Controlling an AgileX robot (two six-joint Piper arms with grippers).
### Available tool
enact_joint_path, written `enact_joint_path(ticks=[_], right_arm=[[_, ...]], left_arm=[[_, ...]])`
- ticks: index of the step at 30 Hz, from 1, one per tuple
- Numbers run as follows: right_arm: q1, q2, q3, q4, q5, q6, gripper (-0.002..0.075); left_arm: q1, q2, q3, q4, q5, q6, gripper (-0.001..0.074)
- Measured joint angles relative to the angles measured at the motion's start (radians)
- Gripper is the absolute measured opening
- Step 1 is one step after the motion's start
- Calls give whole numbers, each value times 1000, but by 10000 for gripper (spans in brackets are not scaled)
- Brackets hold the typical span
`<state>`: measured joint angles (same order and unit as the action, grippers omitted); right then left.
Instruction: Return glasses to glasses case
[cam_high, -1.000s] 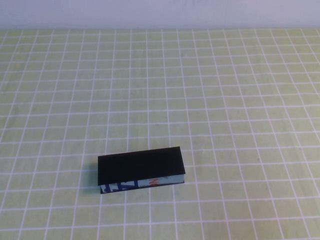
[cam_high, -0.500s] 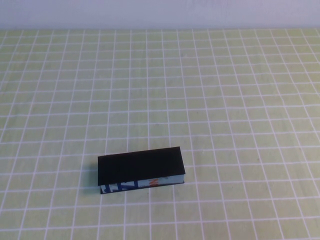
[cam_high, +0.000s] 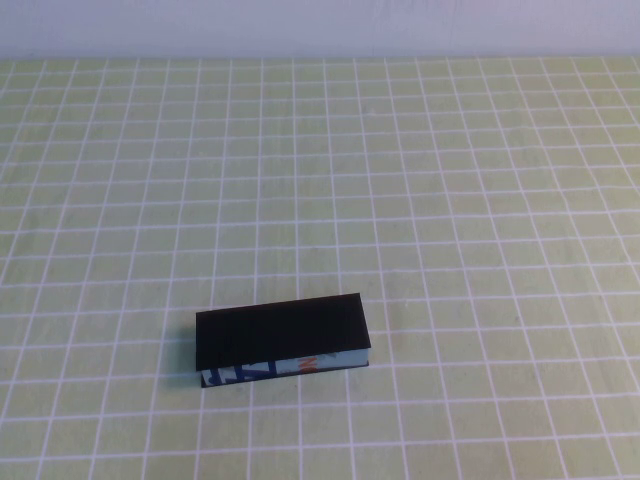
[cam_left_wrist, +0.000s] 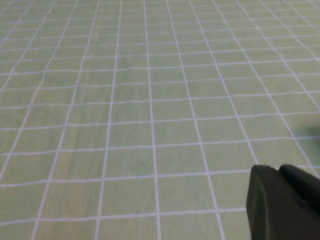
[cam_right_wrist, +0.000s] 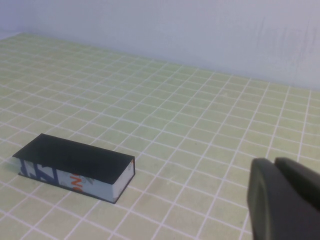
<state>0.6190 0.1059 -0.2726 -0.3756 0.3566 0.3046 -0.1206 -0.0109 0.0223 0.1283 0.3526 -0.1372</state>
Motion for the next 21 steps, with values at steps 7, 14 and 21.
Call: enact_joint_path(ticks=[7,14,21], right_arm=[[0,0,0,0,0,0,-16],[0,0,0,0,0,0,-18],[0,0,0,0,0,0,-18]], left_arm=[[-2,0,0,-9,7,-2,-1],[-2,0,0,-9,7,-2,-1],[-2,0,0,-9,7,-4,-1]])
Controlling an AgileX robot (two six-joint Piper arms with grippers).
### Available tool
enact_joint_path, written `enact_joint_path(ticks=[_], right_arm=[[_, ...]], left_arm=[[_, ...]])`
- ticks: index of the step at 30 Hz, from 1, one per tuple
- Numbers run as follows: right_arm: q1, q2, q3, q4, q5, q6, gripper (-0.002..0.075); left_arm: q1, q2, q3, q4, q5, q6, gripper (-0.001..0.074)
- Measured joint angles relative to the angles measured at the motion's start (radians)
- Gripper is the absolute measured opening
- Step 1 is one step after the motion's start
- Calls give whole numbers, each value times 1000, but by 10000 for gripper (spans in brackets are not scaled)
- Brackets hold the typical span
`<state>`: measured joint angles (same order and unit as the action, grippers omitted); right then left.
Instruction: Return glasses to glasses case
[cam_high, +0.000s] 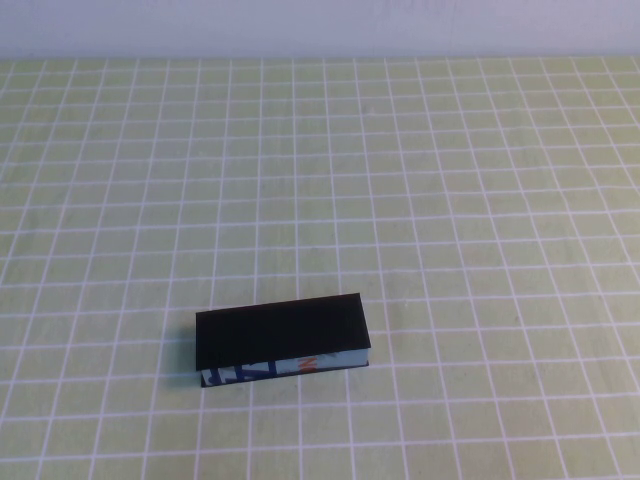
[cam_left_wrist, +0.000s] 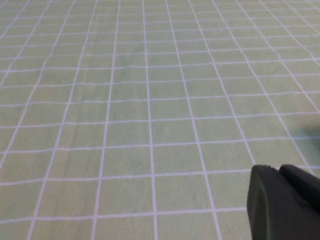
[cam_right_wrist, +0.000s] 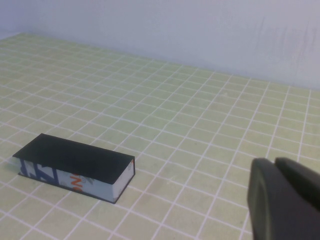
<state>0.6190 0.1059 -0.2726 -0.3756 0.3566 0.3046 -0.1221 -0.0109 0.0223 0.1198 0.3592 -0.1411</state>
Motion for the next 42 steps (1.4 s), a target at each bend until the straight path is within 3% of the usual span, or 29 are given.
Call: enact_joint_path(ticks=[16,19,24,29,33,42], right_arm=[[-12,-10,0,-73,13,-25,-18],[-105,-33,0,-74,-1,-25,-18],[-381,-81,0,-47,-63,-25,-18],[-578,-88,0,11,-94,-25,-18],[-634,-83,29,83,-118,-25,-18],[-640,-71,244,149,-173,-45,-18]], left_arm=[[0,0,0,-2,0,0,-1],[0,0,0,-2,0,0,-1],[0,0,0,-2,0,0,-1],[0,0,0,-2,0,0,-1],[0,0,0,-2,0,0,-1],[0,0,0,-2,0,0,-1]])
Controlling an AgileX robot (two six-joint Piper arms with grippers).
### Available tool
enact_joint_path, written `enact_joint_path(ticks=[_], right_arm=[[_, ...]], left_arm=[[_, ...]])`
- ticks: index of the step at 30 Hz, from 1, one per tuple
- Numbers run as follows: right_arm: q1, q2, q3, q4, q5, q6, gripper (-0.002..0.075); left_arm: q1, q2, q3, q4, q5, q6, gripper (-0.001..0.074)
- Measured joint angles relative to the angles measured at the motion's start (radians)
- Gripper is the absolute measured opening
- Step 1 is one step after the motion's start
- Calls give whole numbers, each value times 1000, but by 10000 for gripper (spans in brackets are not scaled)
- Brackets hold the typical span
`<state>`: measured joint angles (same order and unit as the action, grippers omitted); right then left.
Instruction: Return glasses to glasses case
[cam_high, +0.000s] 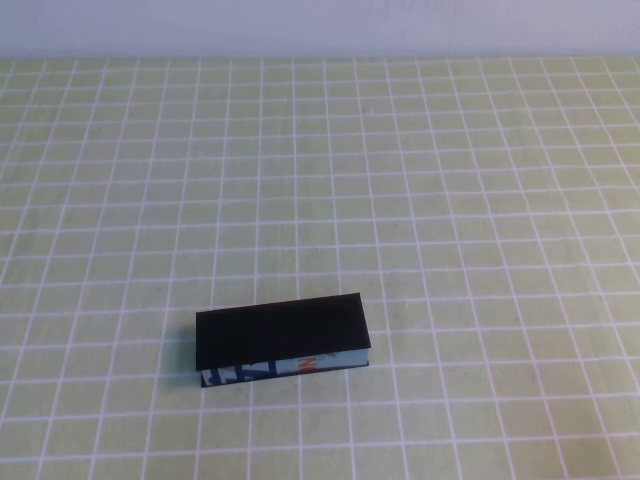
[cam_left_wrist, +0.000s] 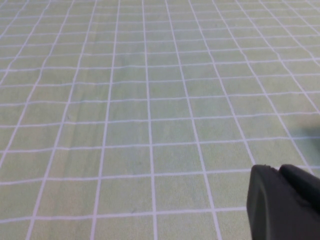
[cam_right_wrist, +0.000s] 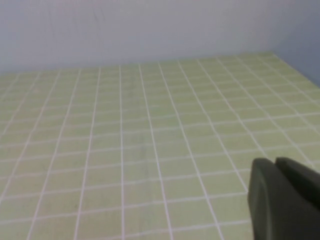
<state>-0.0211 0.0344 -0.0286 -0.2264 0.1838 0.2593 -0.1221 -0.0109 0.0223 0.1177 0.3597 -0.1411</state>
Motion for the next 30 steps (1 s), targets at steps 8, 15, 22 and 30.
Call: enact_joint_path(ticks=[8,15,22,30], right_arm=[[0,-29,55,9,47,-8,-15],[0,-42,57,9,136,-30,-15],[78,-42,57,17,143,-56,-16],[169,-42,57,108,143,-15,-18]], left_arm=[[0,0,0,-2,0,0,-1],[0,-2,0,-2,0,0,-1],[0,-2,0,-2,2,0,-1],[0,-2,0,-2,2,0,-1]])
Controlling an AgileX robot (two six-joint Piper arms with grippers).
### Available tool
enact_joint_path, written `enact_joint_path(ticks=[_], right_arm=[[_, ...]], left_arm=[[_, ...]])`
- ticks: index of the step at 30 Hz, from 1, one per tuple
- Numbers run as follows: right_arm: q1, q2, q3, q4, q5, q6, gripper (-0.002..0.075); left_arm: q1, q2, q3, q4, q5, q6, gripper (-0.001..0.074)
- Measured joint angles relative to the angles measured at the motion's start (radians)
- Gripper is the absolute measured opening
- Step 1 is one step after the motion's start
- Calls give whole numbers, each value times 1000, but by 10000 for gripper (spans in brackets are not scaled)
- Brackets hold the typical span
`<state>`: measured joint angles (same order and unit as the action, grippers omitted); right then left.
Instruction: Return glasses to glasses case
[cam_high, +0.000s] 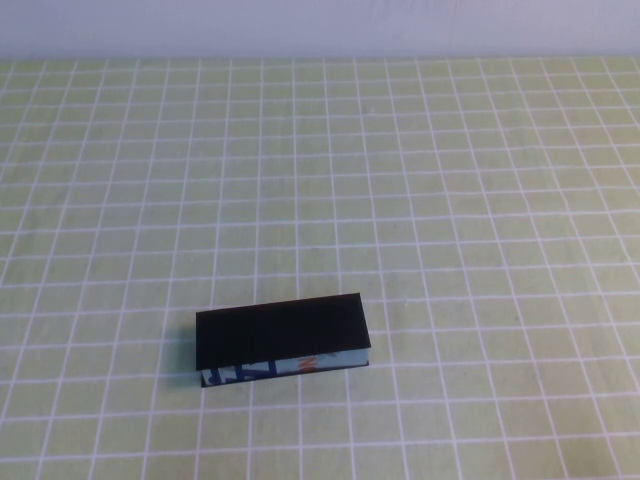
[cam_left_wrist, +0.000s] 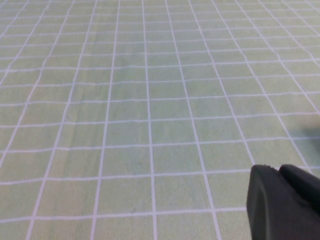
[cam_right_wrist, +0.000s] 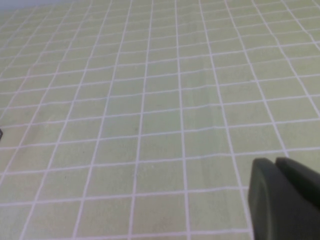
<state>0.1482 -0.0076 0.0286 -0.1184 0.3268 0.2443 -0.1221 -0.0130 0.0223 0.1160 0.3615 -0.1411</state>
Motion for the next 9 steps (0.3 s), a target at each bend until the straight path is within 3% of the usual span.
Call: enact_joint_path(ticks=[9], right_arm=[[0,0,0,9,0,2,-18]], left_arm=[[0,0,0,0,0,0,-1]])
